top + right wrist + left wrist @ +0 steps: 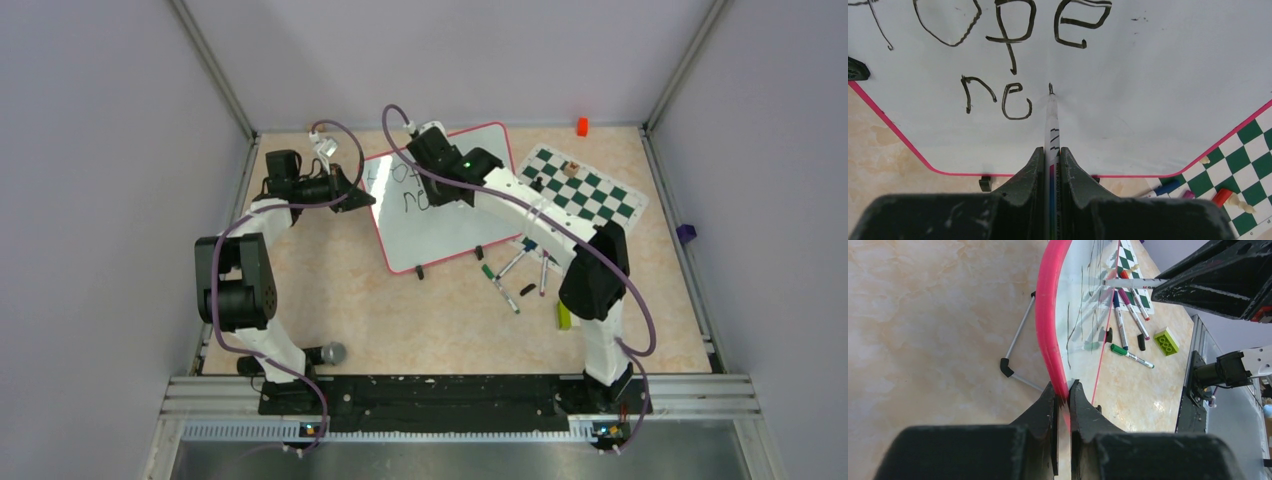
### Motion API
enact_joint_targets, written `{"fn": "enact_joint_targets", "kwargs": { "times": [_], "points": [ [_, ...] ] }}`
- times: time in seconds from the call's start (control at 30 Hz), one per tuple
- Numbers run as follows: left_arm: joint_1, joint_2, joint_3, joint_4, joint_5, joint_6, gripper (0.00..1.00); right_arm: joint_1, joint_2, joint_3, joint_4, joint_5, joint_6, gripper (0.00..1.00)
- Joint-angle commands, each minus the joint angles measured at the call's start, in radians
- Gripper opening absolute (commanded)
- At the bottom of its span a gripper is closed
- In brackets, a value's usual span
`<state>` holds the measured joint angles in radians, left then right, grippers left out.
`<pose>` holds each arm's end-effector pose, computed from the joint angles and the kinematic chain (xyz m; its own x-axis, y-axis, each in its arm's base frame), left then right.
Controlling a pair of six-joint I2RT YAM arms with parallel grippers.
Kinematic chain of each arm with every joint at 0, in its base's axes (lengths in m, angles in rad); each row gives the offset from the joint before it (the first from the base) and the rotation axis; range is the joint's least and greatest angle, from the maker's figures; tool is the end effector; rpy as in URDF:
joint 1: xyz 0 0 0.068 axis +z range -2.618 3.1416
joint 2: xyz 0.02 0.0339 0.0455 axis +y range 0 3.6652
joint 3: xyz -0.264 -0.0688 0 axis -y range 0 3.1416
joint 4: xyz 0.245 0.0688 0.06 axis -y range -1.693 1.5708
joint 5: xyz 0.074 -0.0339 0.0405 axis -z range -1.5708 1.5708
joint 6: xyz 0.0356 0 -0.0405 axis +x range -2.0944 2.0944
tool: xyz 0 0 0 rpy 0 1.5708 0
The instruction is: Write a sentence on the whiteboard
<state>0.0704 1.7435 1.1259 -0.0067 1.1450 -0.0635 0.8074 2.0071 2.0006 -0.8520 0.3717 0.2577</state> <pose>0.3732 -0.0062 0.2288 -0.6268 -0.0705 -0.7760 0.6696 0.4605 -0.5828 0.3184 0.3140 0.3301 -0.6357 -0.3209 -0.7020 -0.3589 0.9281 -0.0992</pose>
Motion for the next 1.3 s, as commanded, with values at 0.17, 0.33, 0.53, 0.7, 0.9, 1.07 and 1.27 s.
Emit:
{"fn": "enact_joint_targets", "kwargs": {
  "times": [0.17,0.33,0.53,0.7,0.9,1.07,1.27],
  "points": [
    [-0.031,0.035,-0.016,-0.032,-0.136,0.146,0.0,-0.009,-0.052,-0.093,0.029,0.009,0.022,0.0],
    [-0.031,0.035,-0.018,-0.03,-0.136,0.145,0.0,-0.013,-0.057,-0.105,0.042,0.019,0.021,0.0],
    [-0.031,0.034,-0.017,-0.03,-0.134,0.146,0.0,-0.03,-0.013,-0.018,0.024,0.003,0.022,0.0],
    [-0.031,0.033,-0.017,-0.03,-0.136,0.148,0.0,-0.036,0.028,0.075,-0.004,0.011,0.013,0.0],
    [-0.031,0.034,-0.018,-0.03,-0.136,0.146,0.0,-0.047,0.076,0.168,-0.048,0.017,0.006,0.0],
    [-0.031,0.035,-0.016,-0.032,-0.134,0.146,0.0,-0.047,0.036,0.137,-0.048,-0.002,0.007,0.0],
    [-0.032,0.034,-0.016,-0.031,-0.135,0.145,0.0,-0.047,-0.116,-0.017,0.027,-0.01,0.005,0.0]
  ]
}}
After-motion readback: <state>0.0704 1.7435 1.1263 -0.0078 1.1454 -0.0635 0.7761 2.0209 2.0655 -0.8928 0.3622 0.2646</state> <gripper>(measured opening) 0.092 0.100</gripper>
